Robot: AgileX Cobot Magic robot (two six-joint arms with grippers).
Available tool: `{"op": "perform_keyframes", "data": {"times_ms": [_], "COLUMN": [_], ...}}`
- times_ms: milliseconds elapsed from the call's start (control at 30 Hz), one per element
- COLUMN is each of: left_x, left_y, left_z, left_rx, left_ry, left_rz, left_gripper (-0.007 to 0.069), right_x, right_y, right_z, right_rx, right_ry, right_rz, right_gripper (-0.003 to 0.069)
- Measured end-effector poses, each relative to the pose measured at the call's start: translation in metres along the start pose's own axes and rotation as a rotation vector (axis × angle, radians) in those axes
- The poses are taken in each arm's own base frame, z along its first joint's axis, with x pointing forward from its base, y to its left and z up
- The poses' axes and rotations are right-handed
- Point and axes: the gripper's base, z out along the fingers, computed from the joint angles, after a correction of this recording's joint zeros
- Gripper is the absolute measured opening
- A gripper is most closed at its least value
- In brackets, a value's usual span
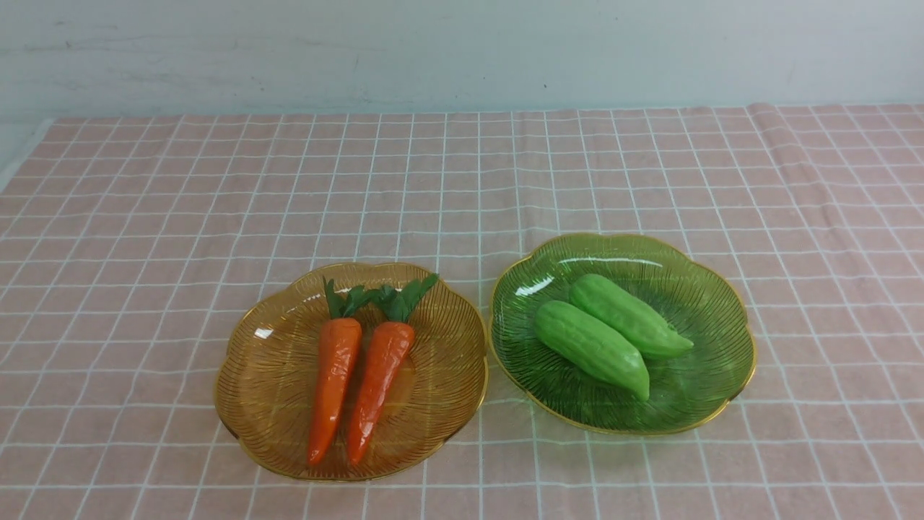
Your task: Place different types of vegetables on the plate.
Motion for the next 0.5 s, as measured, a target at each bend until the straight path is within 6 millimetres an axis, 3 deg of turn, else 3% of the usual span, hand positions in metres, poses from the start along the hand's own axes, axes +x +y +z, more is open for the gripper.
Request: {"op": "perform_keyframes", "data": {"times_ms": [167,233,500], "left_x": [0.075,0.092,0.107], "left_y": [0.008,0.01,0.011], "left_z": [0.014,0.018,0.018], "left_rx": [-0.119,-0.134,-0.146], "left_ry": [0.041,0.091,0.186], "left_rz": [0.006,0.021,0.062], "left_gripper": [-0.0004,-0.0004,-0.0004], "right_x": [0.0,0.0,0.0], "right_y": [0.0,0.0,0.0], "right_z": [0.0,0.0,0.0], "right_rx": [0.0,0.0,0.0], "right_ry": [0.0,0.002,0.003], "right_rz": [0.0,0.0,0.0], "right_gripper": [-0.0015,-0.0015,-0.0015]}}
